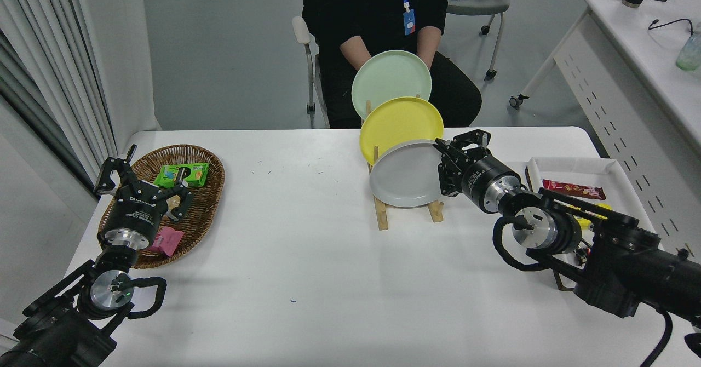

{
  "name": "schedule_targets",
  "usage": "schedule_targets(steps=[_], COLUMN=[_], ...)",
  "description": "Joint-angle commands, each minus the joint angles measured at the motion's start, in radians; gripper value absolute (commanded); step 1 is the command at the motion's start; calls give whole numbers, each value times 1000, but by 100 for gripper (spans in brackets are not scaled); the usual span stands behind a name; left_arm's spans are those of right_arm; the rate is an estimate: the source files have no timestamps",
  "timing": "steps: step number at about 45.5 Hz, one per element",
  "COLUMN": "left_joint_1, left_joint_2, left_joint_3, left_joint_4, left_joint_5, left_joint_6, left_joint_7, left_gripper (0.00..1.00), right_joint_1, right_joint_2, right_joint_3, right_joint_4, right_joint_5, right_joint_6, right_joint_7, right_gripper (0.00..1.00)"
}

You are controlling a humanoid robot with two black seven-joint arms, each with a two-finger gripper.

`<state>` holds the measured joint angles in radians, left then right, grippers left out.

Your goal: Place the plate on the table

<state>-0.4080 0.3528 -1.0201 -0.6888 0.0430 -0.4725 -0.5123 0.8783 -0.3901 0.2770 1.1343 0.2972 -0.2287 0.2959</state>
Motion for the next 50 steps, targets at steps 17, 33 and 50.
schedule_targets(steps=[17, 33, 50], left_joint_1=[0, 0, 0], left_joint_2=[0, 0, 0], left_joint_3=[0, 0, 0], left_joint_4=[0, 0, 0], left_joint_5=[0, 0, 0], left_joint_6=[0, 0, 0], left_joint_7=[0, 0, 0], left_gripper=[98, 98, 98], right_joint_1=[5, 33, 94], right_joint_2=[-23, -39, -30], right_joint_3=[31, 42, 62], right_joint_4=[134, 182, 217], right_joint_5=[5, 68, 192], right_joint_6=[-66, -107, -161], right_joint_7=[-4, -9, -9], right_gripper=[0, 0, 0])
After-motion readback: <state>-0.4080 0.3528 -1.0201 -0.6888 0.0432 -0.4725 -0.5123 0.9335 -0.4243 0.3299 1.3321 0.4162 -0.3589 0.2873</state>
